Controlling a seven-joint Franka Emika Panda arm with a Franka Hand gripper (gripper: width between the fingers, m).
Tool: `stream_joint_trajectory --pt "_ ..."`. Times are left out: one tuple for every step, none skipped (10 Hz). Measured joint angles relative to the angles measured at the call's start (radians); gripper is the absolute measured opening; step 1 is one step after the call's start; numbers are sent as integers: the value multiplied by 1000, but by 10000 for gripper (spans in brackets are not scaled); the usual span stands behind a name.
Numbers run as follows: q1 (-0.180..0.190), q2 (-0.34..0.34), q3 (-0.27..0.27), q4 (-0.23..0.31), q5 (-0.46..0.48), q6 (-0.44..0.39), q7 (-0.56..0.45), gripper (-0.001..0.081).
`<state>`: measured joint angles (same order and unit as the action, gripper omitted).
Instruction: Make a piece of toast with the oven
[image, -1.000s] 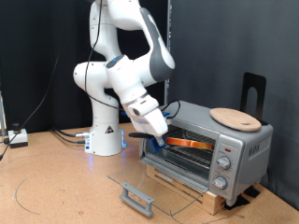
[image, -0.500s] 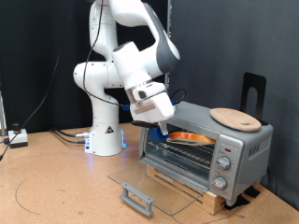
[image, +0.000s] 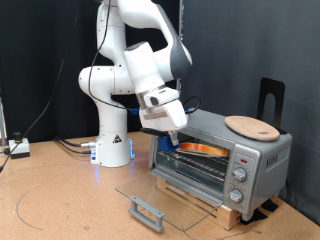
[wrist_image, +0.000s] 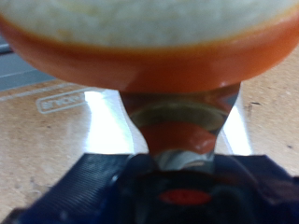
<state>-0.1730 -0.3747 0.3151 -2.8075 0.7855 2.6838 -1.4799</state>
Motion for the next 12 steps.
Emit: stream_joint_trajectory --pt "-1 1 5 -10 -6 -11 2 429" --pt "-1 2 11 -19 -6 -18 3 429" --pt "0 2 15 -24 -2 -22 4 429" --pt "0 3 15 -27 0 -23 12 429" --pt "1 7 15 -27 15 -23 17 429" --pt "7 9 15 -27 38 -23 12 429" --pt "18 10 15 -27 60 -23 10 429" --pt "29 10 16 -27 76 -23 10 429" --pt "35 10 20 -27 79 -27 12 429" --pt "34 10 23 -29 75 -32 14 429" --pt "27 10 24 -34 54 -33 14 429" --pt "7 13 27 -41 15 -13 15 429"
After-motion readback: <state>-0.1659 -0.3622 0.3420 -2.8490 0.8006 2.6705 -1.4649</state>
